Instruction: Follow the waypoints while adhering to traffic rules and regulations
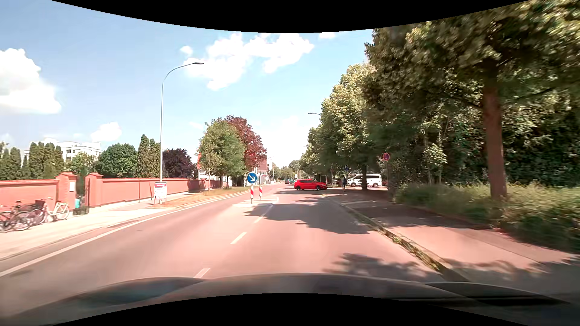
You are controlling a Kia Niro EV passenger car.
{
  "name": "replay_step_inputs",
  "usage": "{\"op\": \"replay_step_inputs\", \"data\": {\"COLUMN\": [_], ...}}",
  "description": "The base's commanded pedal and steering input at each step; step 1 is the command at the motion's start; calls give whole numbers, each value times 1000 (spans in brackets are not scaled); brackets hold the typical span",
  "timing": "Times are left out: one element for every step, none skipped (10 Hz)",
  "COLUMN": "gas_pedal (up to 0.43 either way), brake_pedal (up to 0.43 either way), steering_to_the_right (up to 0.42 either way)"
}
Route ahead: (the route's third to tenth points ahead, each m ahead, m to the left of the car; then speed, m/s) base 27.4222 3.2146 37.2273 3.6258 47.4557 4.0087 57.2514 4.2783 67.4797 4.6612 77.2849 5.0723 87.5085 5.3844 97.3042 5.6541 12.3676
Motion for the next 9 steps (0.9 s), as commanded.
{"op": "replay_step_inputs", "data": {"gas_pedal": [110,110,110,110,98,98,98,98,98], "brake_pedal": [0,0,0,0,0,0,0,0,0], "steering_to_the_right": [-5,-6,-8,-9,-9,-8,-8,-7,-7]}}
